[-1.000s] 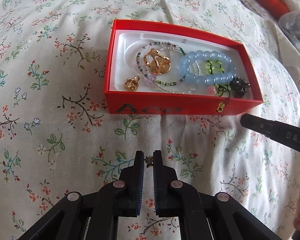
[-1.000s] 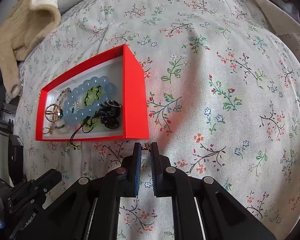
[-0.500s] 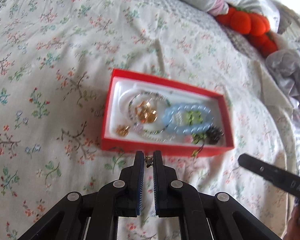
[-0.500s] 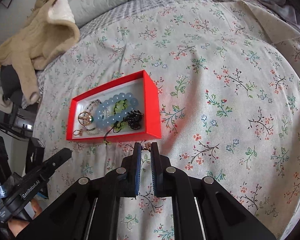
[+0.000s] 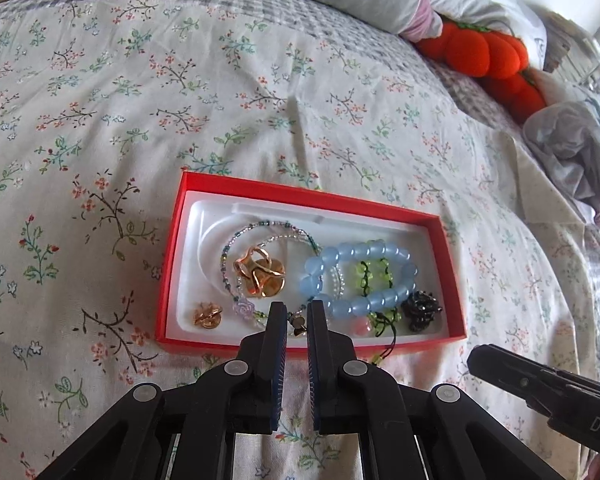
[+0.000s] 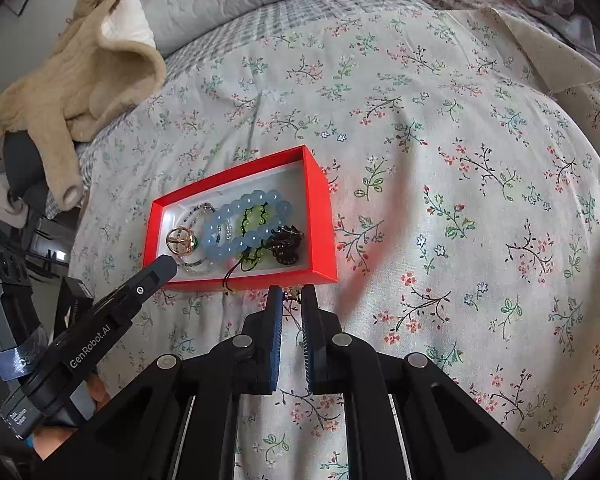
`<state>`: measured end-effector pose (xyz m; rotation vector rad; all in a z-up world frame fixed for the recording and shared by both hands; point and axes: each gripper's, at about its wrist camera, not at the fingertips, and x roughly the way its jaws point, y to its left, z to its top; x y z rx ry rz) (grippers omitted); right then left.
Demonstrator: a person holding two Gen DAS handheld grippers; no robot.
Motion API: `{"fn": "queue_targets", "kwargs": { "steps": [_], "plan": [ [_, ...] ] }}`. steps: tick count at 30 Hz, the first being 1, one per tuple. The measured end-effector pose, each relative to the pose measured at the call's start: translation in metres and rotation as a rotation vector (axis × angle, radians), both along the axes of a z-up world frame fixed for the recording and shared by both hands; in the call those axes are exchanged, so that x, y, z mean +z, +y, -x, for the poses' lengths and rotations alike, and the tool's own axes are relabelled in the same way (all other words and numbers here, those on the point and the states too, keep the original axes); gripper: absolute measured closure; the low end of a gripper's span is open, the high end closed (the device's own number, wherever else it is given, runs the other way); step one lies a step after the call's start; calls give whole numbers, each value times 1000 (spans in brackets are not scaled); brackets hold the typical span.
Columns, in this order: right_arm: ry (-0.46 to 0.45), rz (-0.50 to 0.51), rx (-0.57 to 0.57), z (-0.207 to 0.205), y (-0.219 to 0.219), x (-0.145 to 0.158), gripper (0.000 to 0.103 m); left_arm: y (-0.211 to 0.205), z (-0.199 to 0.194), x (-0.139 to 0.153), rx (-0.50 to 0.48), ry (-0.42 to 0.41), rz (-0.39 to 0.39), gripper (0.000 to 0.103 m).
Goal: Organize jewelry
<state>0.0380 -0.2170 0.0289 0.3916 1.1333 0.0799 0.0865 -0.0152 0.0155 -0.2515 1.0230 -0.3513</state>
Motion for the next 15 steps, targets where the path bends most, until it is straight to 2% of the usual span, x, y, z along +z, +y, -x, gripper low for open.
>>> {"fn": "queue_targets", "kwargs": {
  "steps": [4,10,15],
  "plan": [
    [-8,6,4,-3,2,3,93,5,3,4,8,-1,-18,79],
    [-18,4,4,-11,7,4,93,17,10,7,33,8,-88,77],
    [-45,16,-8,-25,10,5,93,27,14,5,50,19,-141,70]
  ]
}}
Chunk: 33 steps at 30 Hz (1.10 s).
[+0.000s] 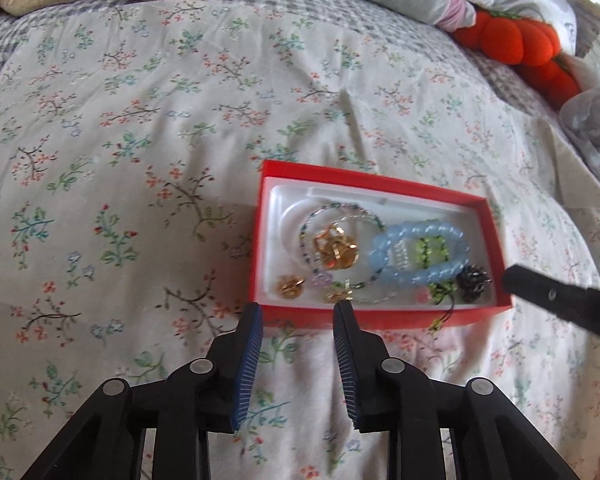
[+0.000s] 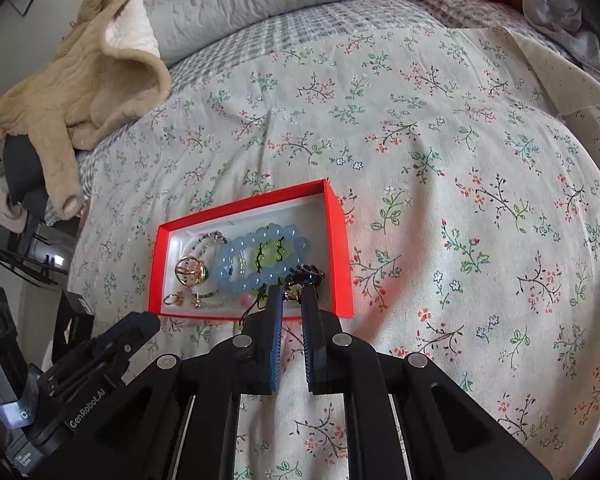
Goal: Organize jewelry
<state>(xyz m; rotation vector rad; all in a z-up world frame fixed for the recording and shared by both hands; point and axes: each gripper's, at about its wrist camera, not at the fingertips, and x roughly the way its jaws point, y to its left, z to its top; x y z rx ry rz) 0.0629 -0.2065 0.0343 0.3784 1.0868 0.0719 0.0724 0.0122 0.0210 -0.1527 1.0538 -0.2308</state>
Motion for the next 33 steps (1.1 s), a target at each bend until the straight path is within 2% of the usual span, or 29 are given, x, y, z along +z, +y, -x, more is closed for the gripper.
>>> {"fn": "queue_targets", "kwargs": {
  "steps": [7,11,15,20,23,27,31,32,33],
  "plan": [
    [-7,-1,-18,-15,4,-6,92,8,3,-2,3,10,-20,66],
    [-15,-8,2,-22,10,-7,92,10,3,-1,8,8,-21,57],
    [-9,-4,7,-20,11,-5,77,9,5,0,9,4,-36,49],
    [-15,-8,19,-9,9,3,69,6,13,3,0,-3,-70,41],
    [-14,14,27,2,8,8,63,4,21,8,-6,-25,-105,40],
    [-11,58,40,18,6,13,60,-1,37,19,-25,-89,-172,25],
    [-21,131,61,36,5,20,59,-3,50,27,-41,-106,-203,9],
    [-25,148,67,40,5,22,58,-2,54,30,-38,-118,-213,6],
    [-27,161,71,45,5,23,52,-1,58,32,-34,-128,-226,5]
  ]
}}
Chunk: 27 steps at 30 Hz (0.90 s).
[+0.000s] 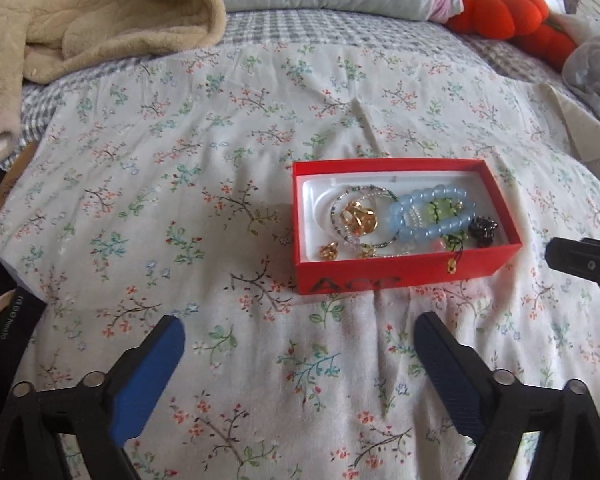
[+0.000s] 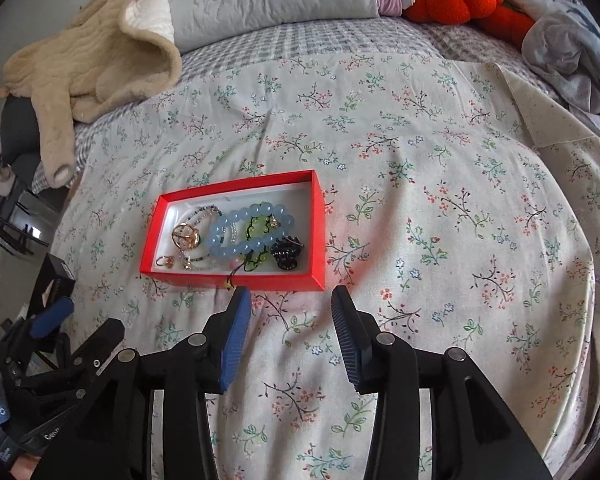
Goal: Organize jewelry
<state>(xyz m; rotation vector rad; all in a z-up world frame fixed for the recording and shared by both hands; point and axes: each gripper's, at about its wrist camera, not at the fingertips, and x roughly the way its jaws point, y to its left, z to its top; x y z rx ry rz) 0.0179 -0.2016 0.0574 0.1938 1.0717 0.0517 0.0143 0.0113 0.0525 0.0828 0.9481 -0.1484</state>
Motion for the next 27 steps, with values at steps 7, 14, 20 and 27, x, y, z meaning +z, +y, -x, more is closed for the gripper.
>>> {"fn": "queue_targets", "kwargs": {
  "steps": [7,14,20,27],
  "plan": [
    [-9,63,8,36,0,5,16,5,22,2,19,4,-15,0],
    [5,144,15,61,19,-4,6,5,38,-8,48,7,-73,0],
    [-1,179,24,65,30,-9,6,11,36,-10,96,13,-32,0],
    [-16,181,12,61,29,-6,5,6,35,-13,87,25,-27,0]
  ]
}}
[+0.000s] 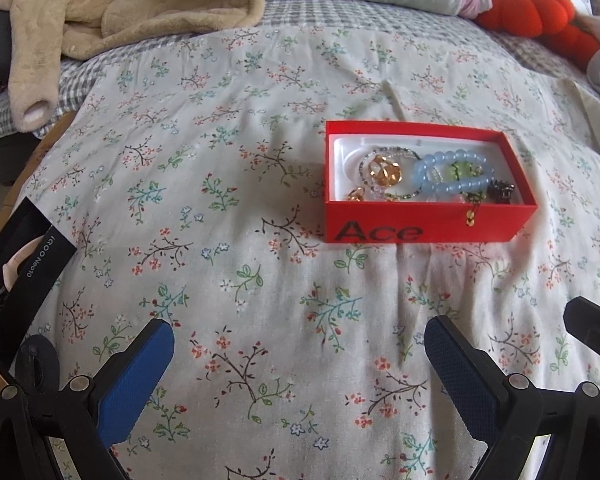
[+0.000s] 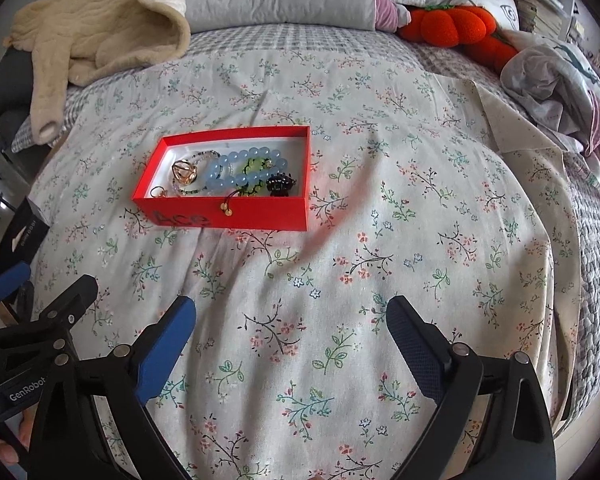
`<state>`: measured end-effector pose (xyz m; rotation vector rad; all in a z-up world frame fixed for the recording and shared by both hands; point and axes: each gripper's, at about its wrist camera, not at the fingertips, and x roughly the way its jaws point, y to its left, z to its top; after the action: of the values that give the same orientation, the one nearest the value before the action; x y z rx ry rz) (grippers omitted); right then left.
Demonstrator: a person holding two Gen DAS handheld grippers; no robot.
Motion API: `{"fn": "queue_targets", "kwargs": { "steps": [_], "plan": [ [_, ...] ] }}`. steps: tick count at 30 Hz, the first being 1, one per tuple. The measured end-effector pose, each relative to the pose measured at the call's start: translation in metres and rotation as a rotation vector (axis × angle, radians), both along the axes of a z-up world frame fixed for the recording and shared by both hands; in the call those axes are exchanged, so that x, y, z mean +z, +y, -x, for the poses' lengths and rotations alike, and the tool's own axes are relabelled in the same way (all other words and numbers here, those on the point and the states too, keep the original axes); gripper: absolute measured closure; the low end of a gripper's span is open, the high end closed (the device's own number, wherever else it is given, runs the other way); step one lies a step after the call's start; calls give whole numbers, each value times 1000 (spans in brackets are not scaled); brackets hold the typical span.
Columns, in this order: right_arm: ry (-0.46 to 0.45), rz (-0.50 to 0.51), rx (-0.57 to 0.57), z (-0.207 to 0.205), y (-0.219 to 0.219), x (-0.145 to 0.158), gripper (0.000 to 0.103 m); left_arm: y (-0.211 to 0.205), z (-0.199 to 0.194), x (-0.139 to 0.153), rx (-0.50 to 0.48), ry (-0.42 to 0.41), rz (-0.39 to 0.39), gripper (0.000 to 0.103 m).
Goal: Organize jewelry
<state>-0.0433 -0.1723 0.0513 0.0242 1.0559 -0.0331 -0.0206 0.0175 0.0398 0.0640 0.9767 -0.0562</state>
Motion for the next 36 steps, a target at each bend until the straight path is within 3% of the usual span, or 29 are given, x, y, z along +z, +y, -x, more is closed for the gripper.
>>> {"fn": "queue_targets", "kwargs": {
  "steps": [36],
  "plan": [
    [10,-5,-18,1,-1,-2,5,1,-1,0,1,-2,-25,0]
  ]
}}
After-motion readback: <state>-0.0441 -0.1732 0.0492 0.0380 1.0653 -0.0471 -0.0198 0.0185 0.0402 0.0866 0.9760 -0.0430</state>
